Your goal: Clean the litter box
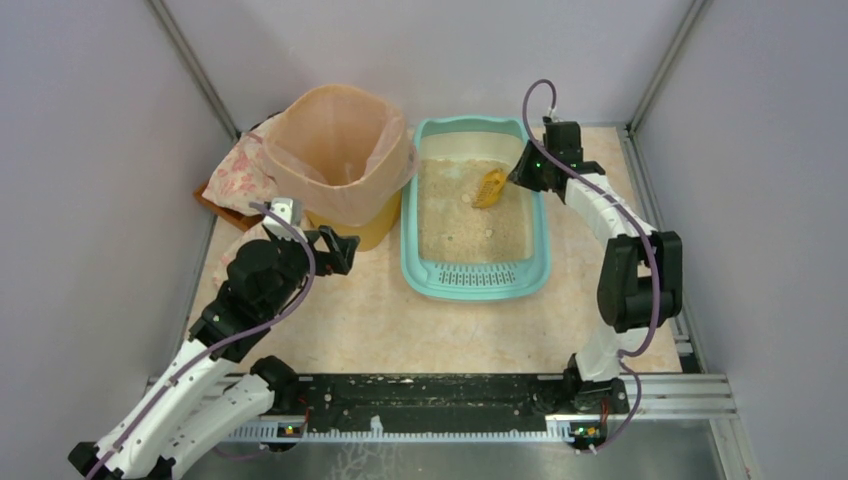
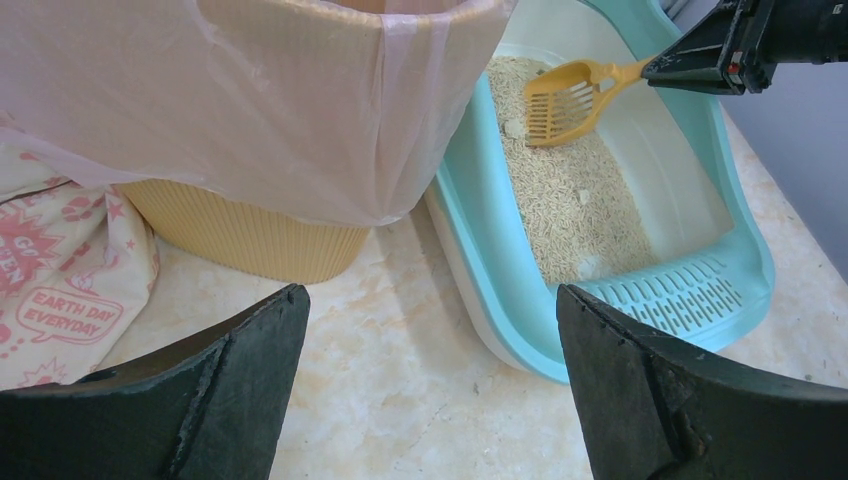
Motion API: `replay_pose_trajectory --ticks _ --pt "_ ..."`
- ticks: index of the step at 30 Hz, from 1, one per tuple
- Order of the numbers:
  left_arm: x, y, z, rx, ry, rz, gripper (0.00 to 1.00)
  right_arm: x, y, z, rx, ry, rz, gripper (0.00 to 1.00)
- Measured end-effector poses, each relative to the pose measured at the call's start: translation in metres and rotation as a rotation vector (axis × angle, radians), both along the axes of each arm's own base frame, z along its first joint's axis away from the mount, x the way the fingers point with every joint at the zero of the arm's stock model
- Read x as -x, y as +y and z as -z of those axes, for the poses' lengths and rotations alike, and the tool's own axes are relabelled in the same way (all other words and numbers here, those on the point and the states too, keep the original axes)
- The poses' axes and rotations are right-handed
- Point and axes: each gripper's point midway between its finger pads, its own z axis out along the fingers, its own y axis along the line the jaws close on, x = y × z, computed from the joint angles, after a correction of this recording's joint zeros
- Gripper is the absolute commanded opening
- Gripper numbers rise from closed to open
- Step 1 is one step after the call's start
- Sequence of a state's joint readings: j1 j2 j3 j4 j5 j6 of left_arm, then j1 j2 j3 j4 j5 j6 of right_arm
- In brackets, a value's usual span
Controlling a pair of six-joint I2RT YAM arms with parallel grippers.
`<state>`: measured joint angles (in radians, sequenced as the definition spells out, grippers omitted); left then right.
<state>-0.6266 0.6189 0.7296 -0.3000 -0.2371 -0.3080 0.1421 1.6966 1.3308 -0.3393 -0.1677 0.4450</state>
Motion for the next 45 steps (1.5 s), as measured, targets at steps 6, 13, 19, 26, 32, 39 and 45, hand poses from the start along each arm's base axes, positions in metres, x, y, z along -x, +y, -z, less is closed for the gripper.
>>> replay_pose_trajectory --ticks 6,13,19,26,32,39,45 --pt "-0.001 0.003 0.002 -0.017 0.001 -0.015 0.99 -0.010 0.015 0.004 -0.070 -0.015 -0.034 0.00" --pt "-0.001 0.005 0.005 -0.027 0.011 -0.021 0.99 -0.012 0.030 0.011 -0.145 -0.015 -0.076 0.00" --pt "-0.002 0.005 0.006 -0.033 0.013 -0.025 0.99 -0.012 0.039 0.011 -0.165 -0.018 -0.097 0.00" --pt "-0.003 0.007 0.007 -0.036 0.014 -0.035 0.99 0.001 0.089 0.030 -0.202 0.029 -0.200 0.00" --pt "-0.003 0.007 0.008 -0.039 0.016 -0.037 0.99 0.013 0.117 0.033 -0.218 0.032 -0.260 0.00" --pt "-0.004 0.007 0.009 -0.042 0.020 -0.037 0.99 0.016 0.119 0.041 -0.270 0.024 -0.256 0.00" --pt "-0.004 0.006 0.010 -0.045 0.025 -0.036 0.99 0.021 0.124 0.045 -0.382 -0.003 -0.263 0.00"
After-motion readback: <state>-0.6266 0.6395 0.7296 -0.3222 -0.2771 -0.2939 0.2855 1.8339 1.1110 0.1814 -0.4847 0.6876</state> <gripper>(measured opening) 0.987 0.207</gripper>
